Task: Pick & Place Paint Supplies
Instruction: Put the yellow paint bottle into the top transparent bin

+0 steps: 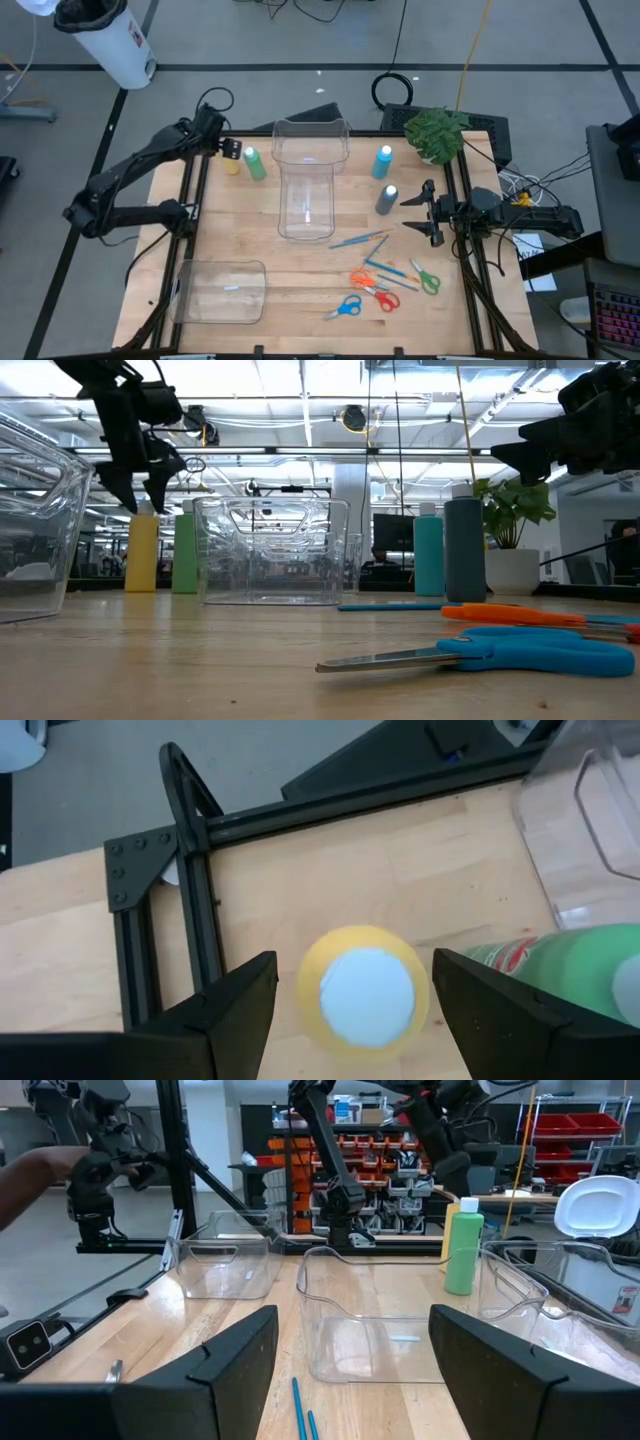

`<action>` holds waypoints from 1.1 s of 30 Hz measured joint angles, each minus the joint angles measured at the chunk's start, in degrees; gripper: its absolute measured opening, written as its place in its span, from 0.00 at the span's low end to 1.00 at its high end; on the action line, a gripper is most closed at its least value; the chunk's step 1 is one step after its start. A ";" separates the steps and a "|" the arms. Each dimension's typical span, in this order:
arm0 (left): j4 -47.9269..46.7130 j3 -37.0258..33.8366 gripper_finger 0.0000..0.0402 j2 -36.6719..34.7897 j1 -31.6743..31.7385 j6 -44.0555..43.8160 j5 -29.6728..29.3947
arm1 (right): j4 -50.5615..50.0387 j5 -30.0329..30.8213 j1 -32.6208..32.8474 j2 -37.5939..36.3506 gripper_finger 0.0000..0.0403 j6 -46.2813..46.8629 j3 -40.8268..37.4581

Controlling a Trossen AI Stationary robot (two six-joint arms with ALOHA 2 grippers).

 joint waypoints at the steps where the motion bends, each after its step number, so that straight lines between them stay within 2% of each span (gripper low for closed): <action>1: -0.23 0.00 0.67 -0.81 0.00 -0.08 0.00 | 0.01 0.00 -0.01 0.01 0.62 0.00 0.00; 6: -0.70 0.00 0.67 -3.42 0.00 -0.26 0.02 | 0.00 -0.02 0.00 0.00 0.62 0.00 -0.02; 11: -3.90 0.00 0.67 -2.35 0.00 -0.57 0.04 | 0.00 -0.01 0.00 0.01 0.62 0.00 -0.01; 18: -2.53 0.00 0.66 -0.52 0.00 -0.17 -0.02 | 0.01 -0.02 -0.01 0.02 0.62 0.00 -0.01; 22: -2.58 0.00 0.57 -0.46 0.00 0.09 0.00 | 0.00 -0.02 0.00 0.02 0.62 0.00 -0.01; 30: -2.54 -0.02 0.31 -0.46 -0.04 0.28 0.01 | 0.00 -0.02 0.00 0.01 0.62 0.00 -0.01; 33: -2.25 -0.02 0.26 -0.46 -0.02 0.88 0.00 | 0.00 0.00 0.00 0.02 0.62 0.00 0.00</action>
